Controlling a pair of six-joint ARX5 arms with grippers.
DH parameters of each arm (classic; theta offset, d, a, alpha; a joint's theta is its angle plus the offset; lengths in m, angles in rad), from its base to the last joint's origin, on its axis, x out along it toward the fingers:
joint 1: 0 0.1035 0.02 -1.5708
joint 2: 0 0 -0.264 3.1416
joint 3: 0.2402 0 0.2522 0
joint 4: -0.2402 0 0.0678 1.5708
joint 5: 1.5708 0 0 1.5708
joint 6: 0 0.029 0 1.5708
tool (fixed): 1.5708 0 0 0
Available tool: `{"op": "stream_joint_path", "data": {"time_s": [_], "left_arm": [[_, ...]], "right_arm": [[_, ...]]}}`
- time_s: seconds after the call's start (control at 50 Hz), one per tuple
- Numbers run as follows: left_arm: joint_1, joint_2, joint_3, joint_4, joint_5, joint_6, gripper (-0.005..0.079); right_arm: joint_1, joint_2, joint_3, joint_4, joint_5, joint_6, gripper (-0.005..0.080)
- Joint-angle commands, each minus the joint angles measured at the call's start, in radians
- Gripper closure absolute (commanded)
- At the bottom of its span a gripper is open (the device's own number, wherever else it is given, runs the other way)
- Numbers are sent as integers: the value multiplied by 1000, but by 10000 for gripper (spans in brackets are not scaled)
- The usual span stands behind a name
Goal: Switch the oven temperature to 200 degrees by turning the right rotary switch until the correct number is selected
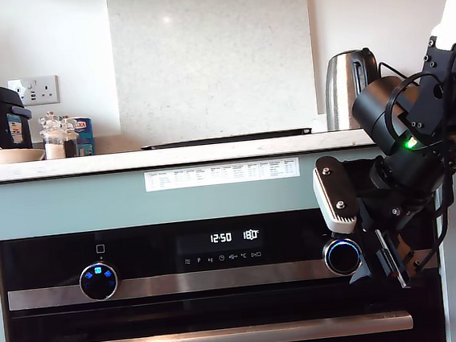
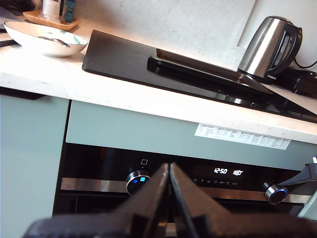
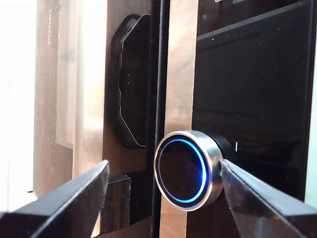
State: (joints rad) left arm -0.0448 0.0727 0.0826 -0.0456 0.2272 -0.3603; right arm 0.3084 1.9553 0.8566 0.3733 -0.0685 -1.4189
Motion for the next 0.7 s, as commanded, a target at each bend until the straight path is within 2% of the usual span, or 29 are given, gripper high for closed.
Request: {"op": "stream_joint_path", "data": {"time_s": [0.0, 0.68], "left_arm": [[3, -1, 13, 8, 0, 2, 764], [3, -1, 13, 8, 0, 2, 764]], "right_arm": [[-4, 17, 8, -13, 2, -3, 99], [-4, 17, 8, -89, 53, -2, 99]]}}
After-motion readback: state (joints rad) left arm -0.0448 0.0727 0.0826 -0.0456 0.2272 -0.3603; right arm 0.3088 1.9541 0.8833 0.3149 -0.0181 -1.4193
